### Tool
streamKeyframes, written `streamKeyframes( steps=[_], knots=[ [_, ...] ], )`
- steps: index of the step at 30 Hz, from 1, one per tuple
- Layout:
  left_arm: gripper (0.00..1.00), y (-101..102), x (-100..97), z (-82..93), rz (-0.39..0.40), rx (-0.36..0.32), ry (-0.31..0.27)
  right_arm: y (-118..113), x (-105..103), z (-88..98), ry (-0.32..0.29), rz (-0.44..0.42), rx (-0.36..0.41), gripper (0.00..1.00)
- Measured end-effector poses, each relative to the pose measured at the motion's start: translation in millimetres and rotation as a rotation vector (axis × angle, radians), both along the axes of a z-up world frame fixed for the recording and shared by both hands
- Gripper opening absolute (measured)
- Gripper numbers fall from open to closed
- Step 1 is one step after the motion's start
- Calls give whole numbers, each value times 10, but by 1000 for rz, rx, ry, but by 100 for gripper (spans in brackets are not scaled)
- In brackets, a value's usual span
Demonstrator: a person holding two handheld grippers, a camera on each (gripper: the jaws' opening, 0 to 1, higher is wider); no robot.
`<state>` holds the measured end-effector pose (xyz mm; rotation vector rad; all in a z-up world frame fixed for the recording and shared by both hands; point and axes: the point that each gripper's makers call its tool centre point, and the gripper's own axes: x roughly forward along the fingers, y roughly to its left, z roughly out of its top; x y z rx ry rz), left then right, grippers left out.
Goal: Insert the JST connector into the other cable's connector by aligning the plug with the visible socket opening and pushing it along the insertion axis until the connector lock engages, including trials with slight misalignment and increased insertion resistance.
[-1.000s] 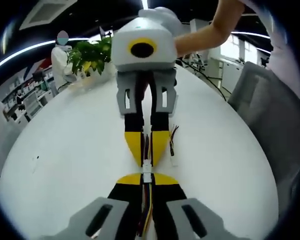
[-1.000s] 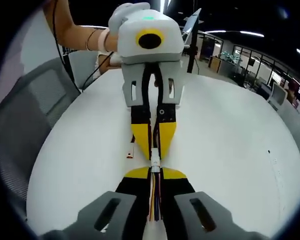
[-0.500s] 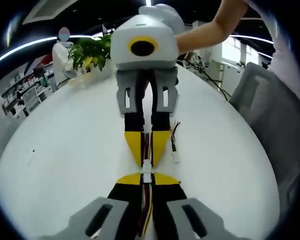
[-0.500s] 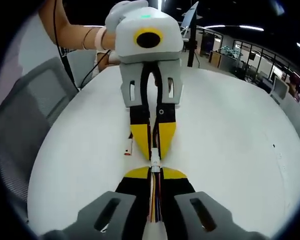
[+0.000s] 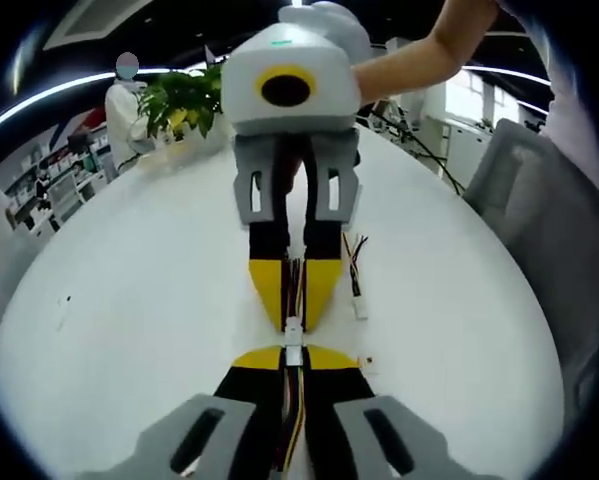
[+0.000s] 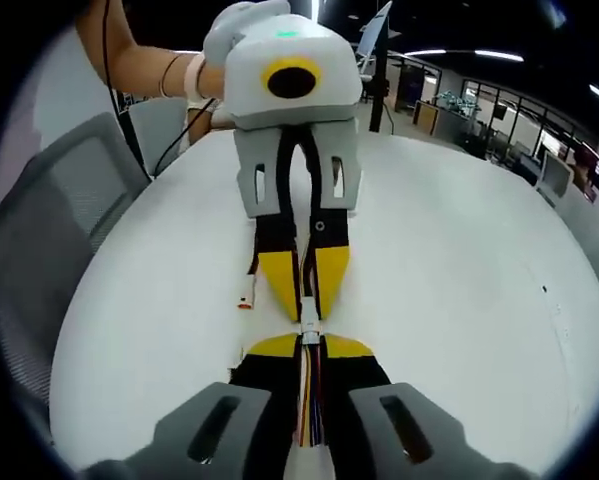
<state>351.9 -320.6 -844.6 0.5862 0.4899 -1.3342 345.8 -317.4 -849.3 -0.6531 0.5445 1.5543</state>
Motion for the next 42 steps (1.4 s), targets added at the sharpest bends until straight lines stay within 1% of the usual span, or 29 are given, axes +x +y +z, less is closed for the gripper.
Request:
streamKeyframes(
  steps=[3, 12, 14, 16, 17, 20, 23, 25, 27, 28, 31, 35, 38, 42],
  knots=[
    [0, 13, -13, 4, -5, 5, -8, -2, -15, 6, -8, 5, 1, 4],
    [0, 18, -14, 2, -8, 35, -39, -6, -25, 9, -1, -15, -6, 4],
    [4, 25, -2, 5, 0, 41, -43, -14, -21, 5, -1, -20, -11, 4],
    [9, 39, 0, 3, 33, 39, -15, -27, -30, -3, 3, -25, -21, 5],
    [11, 38, 6, 8, 35, 35, -17, -34, -27, -6, -3, -26, -22, 6],
    [11, 33, -7, 14, 31, 47, -25, -43, -14, -4, -7, -41, -27, 9],
    [13, 39, -8, 34, 37, 50, -30, -46, 12, 4, -27, -52, -34, 12],
    [13, 46, 6, 73, 57, 40, -26, -36, 27, 51, -33, -63, -22, 13],
    [14, 53, 31, 127, 101, 10, -3, -26, 51, 116, -46, -73, -6, 14],
    [15, 59, 42, 144, 108, 4, 0, -24, 61, 143, -54, -77, 0, 15],
    [17, 97, 53, 217, 133, -5, -9, -25, 64, 235, -59, -90, 20, 16],
    [19, 127, 42, 290, 168, -27, -15, -51, 11, 355, -79, -91, 33, 16],
    [20, 145, 3, 295, 187, -34, -21, -70, -49, 413, -88, -89, 39, 17],
    [20, 183, -107, 272, 203, -33, -27, -99, -143, 419, -91, -87, 41, 17]
  ],
)
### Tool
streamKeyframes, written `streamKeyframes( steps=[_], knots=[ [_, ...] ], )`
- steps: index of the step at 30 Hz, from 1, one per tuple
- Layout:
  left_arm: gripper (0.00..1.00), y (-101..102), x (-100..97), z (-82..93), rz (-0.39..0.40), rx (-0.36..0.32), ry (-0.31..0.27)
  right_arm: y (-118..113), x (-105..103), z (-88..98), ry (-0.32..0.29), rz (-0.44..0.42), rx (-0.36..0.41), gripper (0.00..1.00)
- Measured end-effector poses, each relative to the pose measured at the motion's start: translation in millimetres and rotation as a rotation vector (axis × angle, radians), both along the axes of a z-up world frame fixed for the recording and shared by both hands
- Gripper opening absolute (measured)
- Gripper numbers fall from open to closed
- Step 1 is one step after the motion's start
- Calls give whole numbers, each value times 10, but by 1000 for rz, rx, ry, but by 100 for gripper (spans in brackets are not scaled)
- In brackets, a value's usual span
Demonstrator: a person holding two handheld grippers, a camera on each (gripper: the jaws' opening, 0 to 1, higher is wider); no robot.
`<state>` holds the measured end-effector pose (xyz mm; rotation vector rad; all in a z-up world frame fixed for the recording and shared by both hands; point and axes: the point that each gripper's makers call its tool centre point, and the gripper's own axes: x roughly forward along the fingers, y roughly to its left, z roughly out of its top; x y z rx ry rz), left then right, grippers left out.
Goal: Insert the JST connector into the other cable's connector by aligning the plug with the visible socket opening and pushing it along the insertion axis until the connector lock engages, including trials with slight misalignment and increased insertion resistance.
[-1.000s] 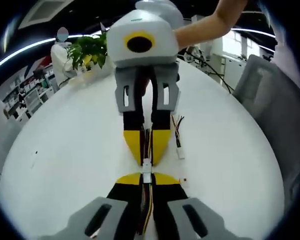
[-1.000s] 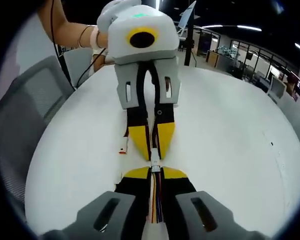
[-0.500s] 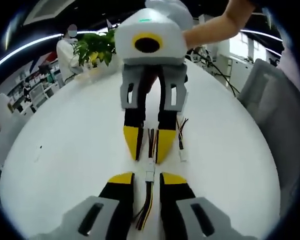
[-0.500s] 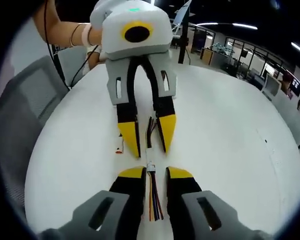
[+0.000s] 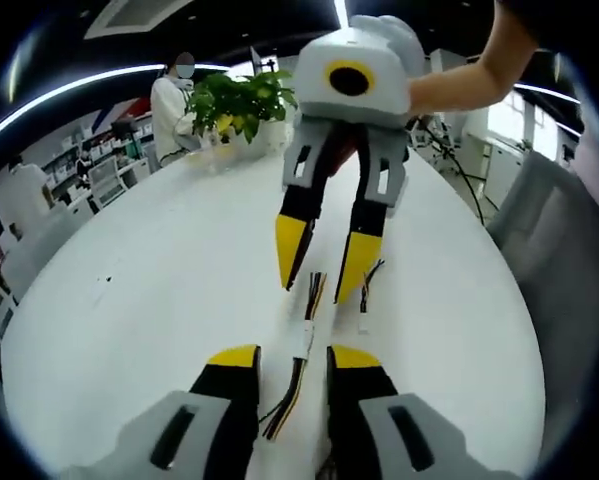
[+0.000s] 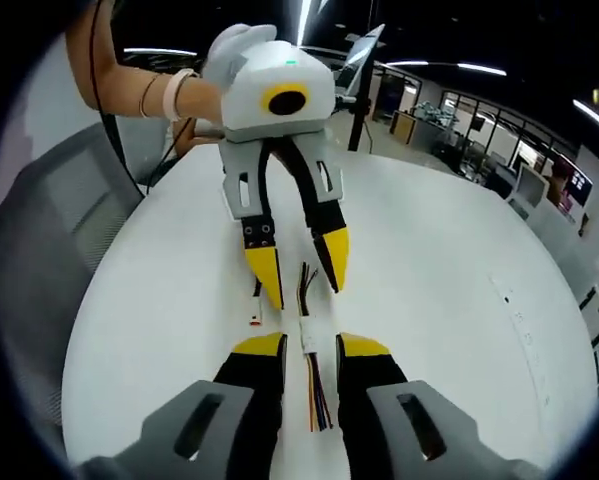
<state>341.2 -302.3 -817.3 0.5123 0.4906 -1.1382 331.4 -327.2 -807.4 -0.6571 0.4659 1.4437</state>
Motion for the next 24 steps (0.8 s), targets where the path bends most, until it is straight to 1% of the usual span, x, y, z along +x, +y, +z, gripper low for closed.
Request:
streamKeyframes(
  steps=[3, 5, 9, 11, 14, 16, 20, 22, 24],
  knots=[
    [20, 28, -73, 13, 9, -8, -6, -8, -114, 13, 1, -3, 1, 17],
    [20, 34, -121, 11, 10, -15, -5, -36, -170, -20, -10, -5, -18, 17],
    [20, 53, -203, -18, -5, 8, -13, -75, -259, -100, 6, -10, -30, 17],
    [20, 68, -225, -35, -7, 5, -9, -85, -283, -125, 7, -10, -38, 17],
    [20, 98, -249, -108, -3, 13, 11, -136, -261, -180, -19, -17, -70, 17],
    [20, 128, -259, -141, -1, 19, 10, -137, -259, -182, -2, -30, -54, 17],
    [19, 140, -298, -166, 0, -9, 22, -161, -267, -221, 13, -31, -34, 16],
    [19, 138, -319, -193, -5, -16, 24, -167, -291, -237, 30, -28, -10, 16],
    [18, 129, -337, -208, -15, -24, 20, -186, -317, -274, 23, -11, -9, 14]
  ],
)
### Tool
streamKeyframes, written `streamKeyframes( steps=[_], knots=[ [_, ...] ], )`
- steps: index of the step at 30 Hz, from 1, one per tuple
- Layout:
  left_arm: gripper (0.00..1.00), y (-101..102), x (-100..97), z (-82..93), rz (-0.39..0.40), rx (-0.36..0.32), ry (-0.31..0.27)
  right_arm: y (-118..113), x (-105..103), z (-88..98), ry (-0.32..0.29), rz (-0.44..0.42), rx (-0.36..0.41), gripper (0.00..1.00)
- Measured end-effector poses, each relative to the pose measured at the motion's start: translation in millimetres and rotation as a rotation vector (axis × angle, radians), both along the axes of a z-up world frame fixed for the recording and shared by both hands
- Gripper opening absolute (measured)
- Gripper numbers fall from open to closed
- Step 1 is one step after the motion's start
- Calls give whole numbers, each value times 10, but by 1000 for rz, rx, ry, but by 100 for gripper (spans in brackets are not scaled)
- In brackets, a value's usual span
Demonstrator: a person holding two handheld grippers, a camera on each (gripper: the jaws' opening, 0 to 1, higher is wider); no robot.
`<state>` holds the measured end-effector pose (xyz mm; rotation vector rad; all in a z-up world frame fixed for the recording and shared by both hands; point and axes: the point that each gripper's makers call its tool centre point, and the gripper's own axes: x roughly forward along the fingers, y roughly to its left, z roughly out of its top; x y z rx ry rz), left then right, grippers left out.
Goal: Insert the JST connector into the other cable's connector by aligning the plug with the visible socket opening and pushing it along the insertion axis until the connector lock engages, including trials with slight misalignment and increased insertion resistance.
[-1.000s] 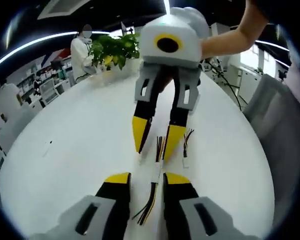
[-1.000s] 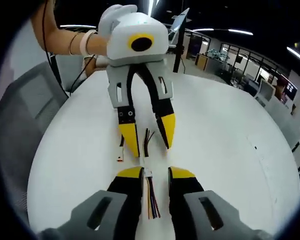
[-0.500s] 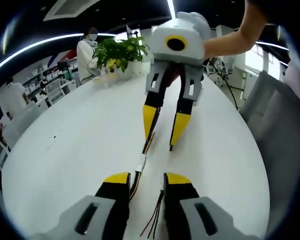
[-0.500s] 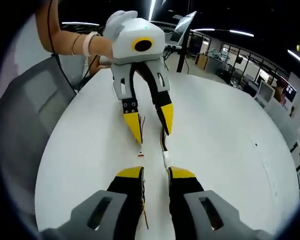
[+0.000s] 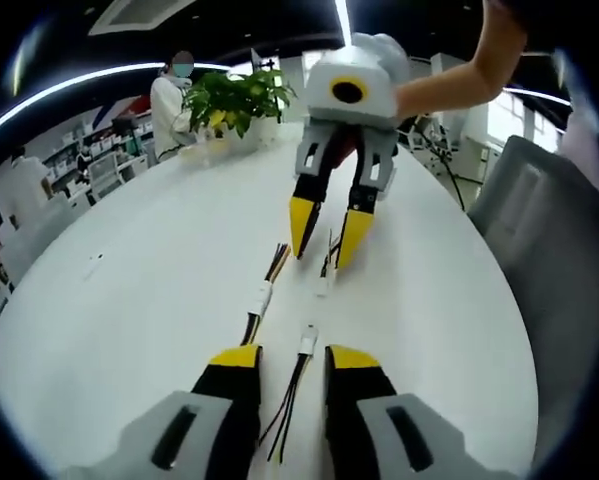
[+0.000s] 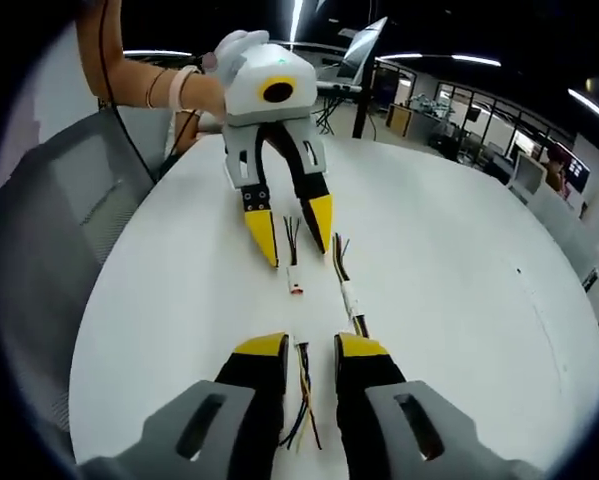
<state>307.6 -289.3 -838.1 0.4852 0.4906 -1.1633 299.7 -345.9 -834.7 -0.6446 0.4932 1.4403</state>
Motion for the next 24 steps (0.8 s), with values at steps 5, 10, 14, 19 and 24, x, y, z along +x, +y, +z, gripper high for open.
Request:
streamKeyframes(
  steps=[5, 10, 14, 19, 24],
  knots=[
    [13, -25, -16, -48, -27, -14, -9, -9, -20, -55, 9, -8, 46, 12],
    [11, -42, 8, -69, -21, -62, 14, -19, -16, -142, 11, -29, 64, 10],
    [9, -64, 28, -72, -27, -82, 14, 19, -18, -128, 20, -33, 100, 9],
    [8, -106, 1, -73, -34, -117, 27, 36, 9, -127, 65, -68, 146, 9],
    [6, -109, -10, -80, -22, -162, 38, 44, -10, -118, 90, -78, 174, 7]
  ],
)
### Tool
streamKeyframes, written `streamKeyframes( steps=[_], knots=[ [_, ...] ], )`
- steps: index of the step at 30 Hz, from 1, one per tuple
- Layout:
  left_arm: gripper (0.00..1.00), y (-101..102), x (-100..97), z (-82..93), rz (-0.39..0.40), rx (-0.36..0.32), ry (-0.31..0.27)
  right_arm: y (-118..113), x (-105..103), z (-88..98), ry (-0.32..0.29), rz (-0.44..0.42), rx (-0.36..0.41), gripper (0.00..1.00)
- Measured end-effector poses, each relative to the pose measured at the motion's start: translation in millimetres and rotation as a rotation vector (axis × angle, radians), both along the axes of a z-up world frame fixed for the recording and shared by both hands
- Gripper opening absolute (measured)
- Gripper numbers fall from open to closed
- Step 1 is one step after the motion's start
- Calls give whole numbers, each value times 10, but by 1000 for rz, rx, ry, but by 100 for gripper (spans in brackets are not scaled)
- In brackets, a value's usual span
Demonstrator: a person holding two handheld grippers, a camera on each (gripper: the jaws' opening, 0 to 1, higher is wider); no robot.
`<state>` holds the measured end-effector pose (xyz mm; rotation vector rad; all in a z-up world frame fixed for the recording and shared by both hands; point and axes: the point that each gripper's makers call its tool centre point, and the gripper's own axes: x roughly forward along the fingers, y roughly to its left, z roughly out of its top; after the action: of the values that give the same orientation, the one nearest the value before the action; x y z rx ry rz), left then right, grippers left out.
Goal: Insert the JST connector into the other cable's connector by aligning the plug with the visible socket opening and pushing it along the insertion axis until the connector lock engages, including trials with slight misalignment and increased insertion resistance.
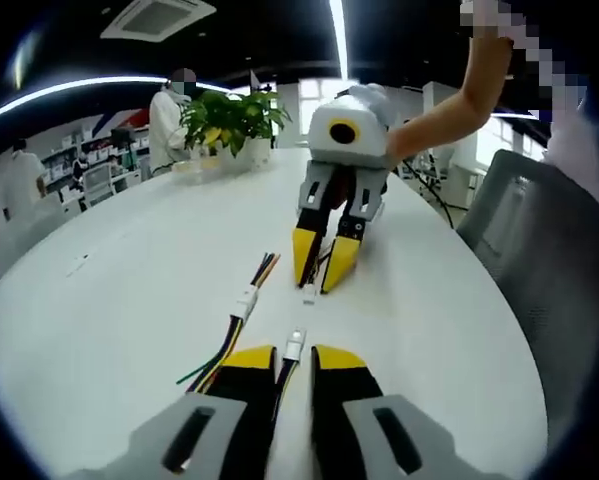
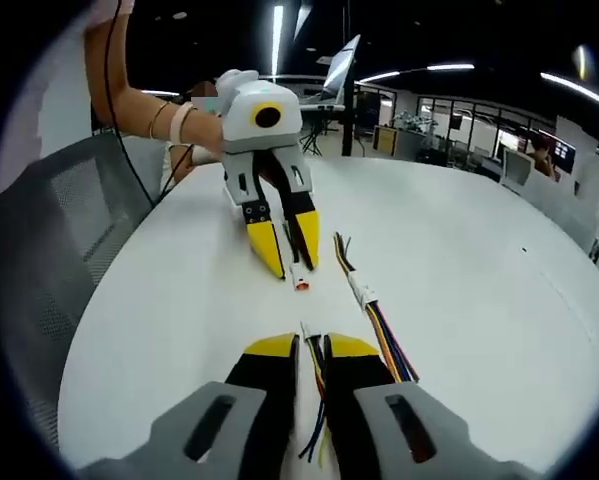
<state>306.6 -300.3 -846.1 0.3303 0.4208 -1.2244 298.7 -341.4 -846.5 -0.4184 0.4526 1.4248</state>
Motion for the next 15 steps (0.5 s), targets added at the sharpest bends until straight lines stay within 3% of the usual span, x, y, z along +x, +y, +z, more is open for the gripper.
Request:
streamKeyframes(
  steps=[15],
  knots=[
    [0, 5, 41, 13, 22, -104, 2, -45, 46, 1, 84, -50, 137, 4]
  ],
)
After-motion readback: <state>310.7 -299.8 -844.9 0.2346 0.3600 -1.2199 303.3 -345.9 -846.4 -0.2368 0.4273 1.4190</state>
